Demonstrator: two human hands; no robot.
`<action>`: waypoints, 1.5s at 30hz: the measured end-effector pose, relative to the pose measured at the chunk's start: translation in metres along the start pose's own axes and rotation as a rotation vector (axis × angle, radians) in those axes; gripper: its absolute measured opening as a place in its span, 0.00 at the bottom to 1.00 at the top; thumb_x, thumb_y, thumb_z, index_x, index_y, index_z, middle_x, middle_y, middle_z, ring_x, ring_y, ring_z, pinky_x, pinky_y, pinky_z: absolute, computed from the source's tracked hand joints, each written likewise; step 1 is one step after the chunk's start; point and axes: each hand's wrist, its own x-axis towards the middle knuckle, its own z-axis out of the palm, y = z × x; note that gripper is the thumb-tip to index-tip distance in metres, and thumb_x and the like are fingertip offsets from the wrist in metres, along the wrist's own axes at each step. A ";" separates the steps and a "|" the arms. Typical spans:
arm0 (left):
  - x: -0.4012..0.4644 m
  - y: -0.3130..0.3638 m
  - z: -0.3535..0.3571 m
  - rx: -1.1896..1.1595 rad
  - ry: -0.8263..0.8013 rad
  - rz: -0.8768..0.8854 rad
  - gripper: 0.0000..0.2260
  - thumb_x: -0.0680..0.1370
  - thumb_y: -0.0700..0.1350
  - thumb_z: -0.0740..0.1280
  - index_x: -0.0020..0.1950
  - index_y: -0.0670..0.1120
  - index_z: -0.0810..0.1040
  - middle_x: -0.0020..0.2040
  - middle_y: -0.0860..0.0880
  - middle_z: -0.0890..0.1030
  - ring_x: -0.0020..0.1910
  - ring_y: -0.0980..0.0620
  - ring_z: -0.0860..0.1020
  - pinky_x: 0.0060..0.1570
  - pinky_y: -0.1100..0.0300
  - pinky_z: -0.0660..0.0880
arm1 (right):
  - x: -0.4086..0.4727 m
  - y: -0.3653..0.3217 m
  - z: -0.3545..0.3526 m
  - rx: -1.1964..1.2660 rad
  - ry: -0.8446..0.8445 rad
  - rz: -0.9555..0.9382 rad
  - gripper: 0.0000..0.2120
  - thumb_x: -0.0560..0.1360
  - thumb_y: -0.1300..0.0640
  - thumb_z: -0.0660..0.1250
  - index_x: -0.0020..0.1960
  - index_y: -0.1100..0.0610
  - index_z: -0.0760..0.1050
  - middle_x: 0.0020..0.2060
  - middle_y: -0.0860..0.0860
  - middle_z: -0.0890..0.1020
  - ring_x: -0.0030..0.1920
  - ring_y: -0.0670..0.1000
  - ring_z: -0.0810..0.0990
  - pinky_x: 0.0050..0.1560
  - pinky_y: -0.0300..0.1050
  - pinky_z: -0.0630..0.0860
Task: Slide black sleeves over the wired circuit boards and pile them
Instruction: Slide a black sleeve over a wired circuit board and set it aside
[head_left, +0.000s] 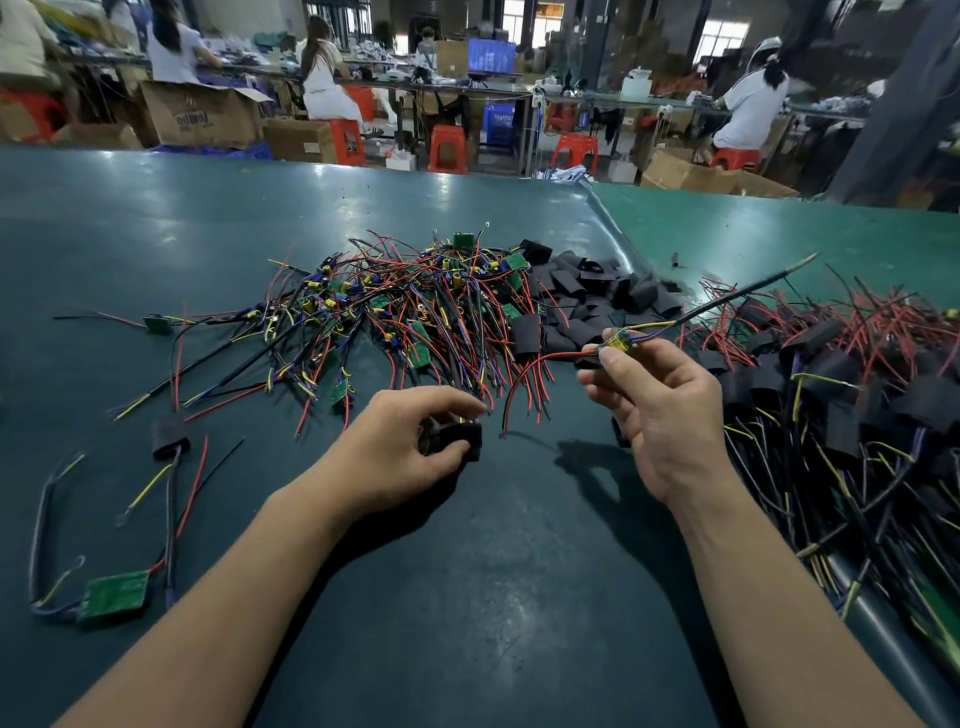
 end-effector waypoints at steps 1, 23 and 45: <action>0.000 0.000 0.001 -0.065 0.039 -0.015 0.18 0.72 0.34 0.74 0.58 0.49 0.82 0.51 0.55 0.84 0.51 0.62 0.81 0.56 0.67 0.75 | 0.000 -0.001 0.000 0.029 0.014 0.005 0.07 0.75 0.68 0.69 0.42 0.58 0.81 0.37 0.54 0.85 0.37 0.53 0.85 0.38 0.39 0.80; 0.005 -0.002 0.009 -0.523 0.204 -0.023 0.25 0.71 0.32 0.73 0.66 0.46 0.73 0.51 0.46 0.83 0.52 0.47 0.82 0.58 0.59 0.77 | -0.003 -0.002 0.010 0.255 0.079 0.174 0.03 0.76 0.68 0.67 0.46 0.62 0.76 0.37 0.55 0.85 0.37 0.54 0.85 0.36 0.38 0.80; 0.003 0.016 0.013 0.076 0.330 0.362 0.20 0.72 0.32 0.74 0.63 0.38 0.78 0.58 0.44 0.82 0.57 0.47 0.80 0.59 0.52 0.77 | -0.022 0.002 0.032 0.050 -0.162 0.235 0.12 0.65 0.55 0.72 0.47 0.58 0.83 0.41 0.53 0.85 0.40 0.49 0.82 0.40 0.40 0.80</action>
